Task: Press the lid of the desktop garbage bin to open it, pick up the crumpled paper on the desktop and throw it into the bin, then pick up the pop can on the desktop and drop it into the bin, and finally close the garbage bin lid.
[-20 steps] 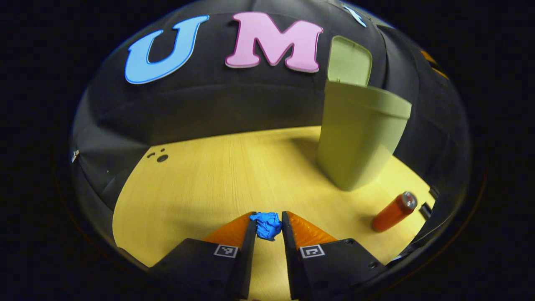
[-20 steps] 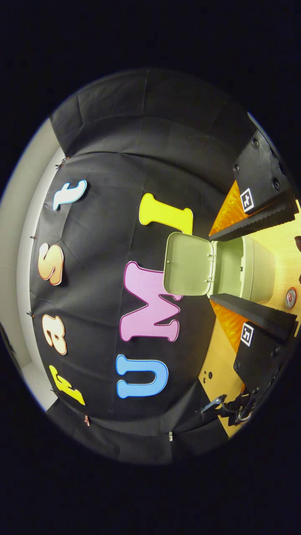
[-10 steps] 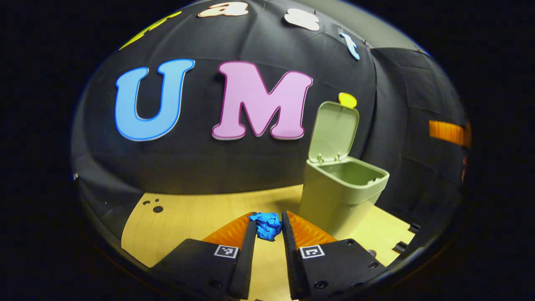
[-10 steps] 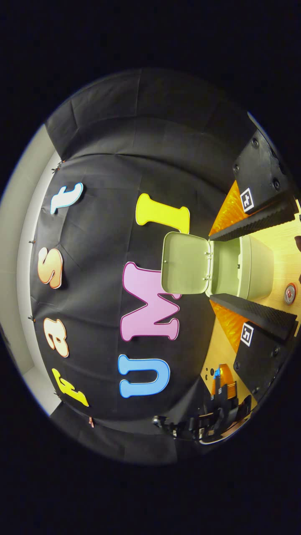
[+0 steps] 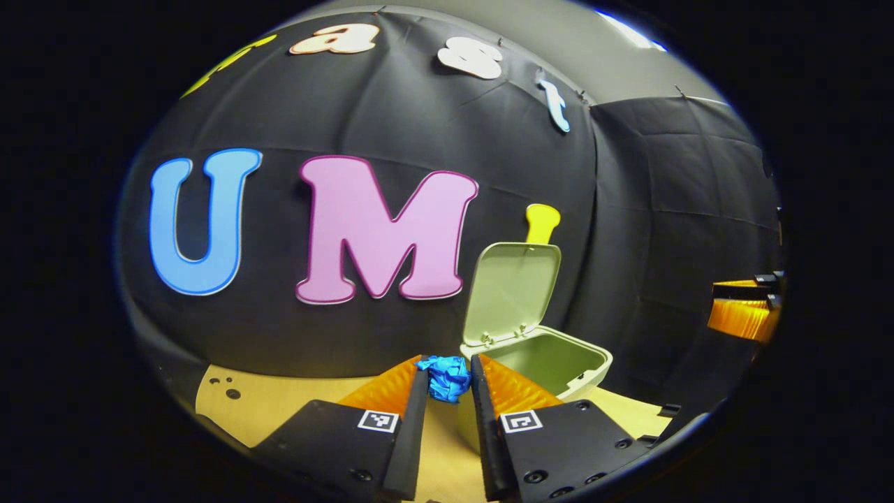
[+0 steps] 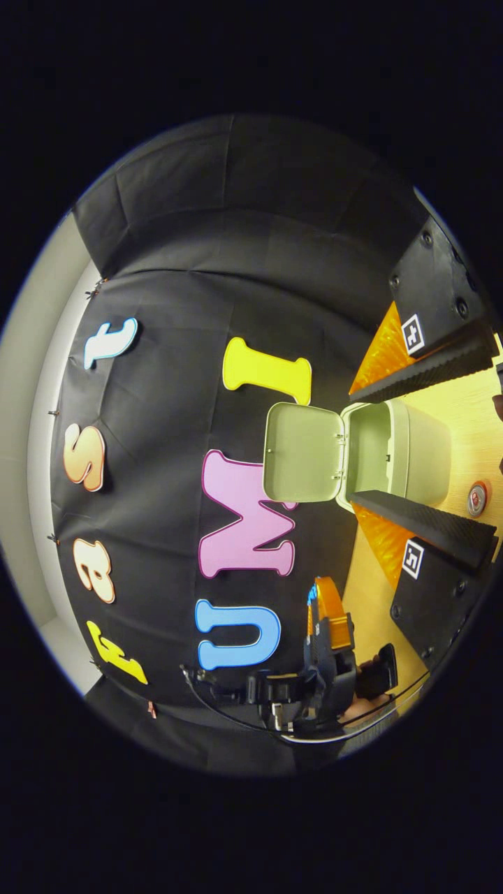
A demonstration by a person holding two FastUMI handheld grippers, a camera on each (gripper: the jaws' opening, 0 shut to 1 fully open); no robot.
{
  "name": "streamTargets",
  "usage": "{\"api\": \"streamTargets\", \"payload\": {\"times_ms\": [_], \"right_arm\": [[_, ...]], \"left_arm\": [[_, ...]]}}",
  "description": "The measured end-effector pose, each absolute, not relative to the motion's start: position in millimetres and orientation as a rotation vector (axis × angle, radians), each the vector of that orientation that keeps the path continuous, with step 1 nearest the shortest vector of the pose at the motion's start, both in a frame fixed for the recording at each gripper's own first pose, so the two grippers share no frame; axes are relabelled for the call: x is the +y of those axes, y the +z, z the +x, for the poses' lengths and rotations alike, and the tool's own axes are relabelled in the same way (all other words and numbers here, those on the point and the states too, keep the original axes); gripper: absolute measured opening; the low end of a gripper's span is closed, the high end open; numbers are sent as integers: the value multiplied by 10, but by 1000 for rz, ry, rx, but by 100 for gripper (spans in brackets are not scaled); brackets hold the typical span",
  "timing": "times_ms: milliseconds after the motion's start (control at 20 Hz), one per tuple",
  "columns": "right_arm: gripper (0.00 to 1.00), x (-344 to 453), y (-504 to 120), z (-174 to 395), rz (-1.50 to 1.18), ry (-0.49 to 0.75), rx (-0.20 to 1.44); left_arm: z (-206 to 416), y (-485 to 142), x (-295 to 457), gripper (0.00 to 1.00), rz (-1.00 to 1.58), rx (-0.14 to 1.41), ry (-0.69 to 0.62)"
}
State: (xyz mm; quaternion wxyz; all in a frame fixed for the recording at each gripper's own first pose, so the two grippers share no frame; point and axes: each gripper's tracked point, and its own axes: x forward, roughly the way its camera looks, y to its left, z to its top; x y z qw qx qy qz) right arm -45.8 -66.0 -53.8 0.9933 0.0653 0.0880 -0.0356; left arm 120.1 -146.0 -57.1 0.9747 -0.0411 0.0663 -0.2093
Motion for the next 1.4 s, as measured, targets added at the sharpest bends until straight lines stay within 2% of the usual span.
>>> {"api": "streamTargets", "payload": {"times_ms": [150, 200, 400, 650, 950, 1400], "right_arm": [[80, -700, -570, -526, 134, -87, 185], [80, -718, -579, -562, 134, -94, 188], [80, -829, -587, -673, 136, -128, 192], [80, -1011, -622, -783, 134, -176, 199], [80, -1140, -665, -861, 141, -209, 205], [80, -1326, -748, -929, 141, -261, 211]], "left_arm": [[1276, -481, -1754, 36, -92, 124, -482], [1314, -476, -1846, 39, -93, 125, -497], [1412, -488, -2188, 39, -69, 137, -554], [1490, -675, -2602, 39, -39, 172, -623], [1562, -1028, -2871, 39, 13, 251, -650], [1678, -1407, -2946, 40, 75, 351, -622]]}}
